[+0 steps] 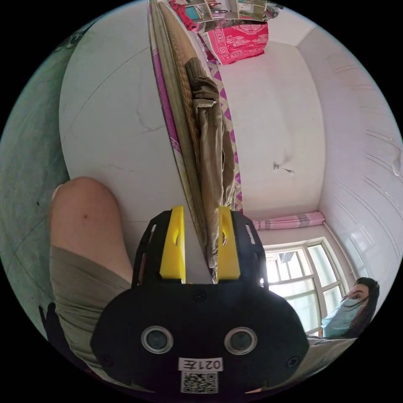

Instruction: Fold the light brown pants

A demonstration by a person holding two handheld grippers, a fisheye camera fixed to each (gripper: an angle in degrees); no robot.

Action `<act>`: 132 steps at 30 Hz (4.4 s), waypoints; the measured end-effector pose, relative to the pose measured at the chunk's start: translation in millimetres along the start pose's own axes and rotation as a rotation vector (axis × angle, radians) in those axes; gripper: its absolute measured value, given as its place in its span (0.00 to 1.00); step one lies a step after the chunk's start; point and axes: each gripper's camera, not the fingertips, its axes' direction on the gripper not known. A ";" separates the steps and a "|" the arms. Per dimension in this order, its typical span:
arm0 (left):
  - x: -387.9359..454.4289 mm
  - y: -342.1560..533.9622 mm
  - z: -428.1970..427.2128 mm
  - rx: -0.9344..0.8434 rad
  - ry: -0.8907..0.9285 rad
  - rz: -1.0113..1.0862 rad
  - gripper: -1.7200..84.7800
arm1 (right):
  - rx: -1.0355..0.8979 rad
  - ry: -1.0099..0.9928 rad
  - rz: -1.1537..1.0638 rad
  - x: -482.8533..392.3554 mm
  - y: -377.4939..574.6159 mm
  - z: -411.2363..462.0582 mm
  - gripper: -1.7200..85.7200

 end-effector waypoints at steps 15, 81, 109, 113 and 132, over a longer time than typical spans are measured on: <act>1.9 -64.7 32.0 -0.025 -0.030 0.106 0.01 | -0.013 -0.084 -0.047 33.4 -22.8 5.7 0.01; 61.4 -348.5 555.7 -0.478 -0.834 0.978 0.01 | -0.221 0.128 -0.428 -158.1 -199.6 213.1 0.01; 32.7 -338.2 518.6 -0.362 -0.586 0.879 0.01 | -0.642 0.715 -1.584 -460.9 -178.1 507.4 0.01; 28.4 -344.2 493.1 -0.265 -0.623 0.869 0.01 | -0.575 0.716 -1.575 -496.1 -190.1 524.1 0.01; 139.2 -260.3 667.7 -0.473 -0.659 1.238 0.01 | -0.674 0.633 -1.732 -611.9 -110.3 610.1 0.05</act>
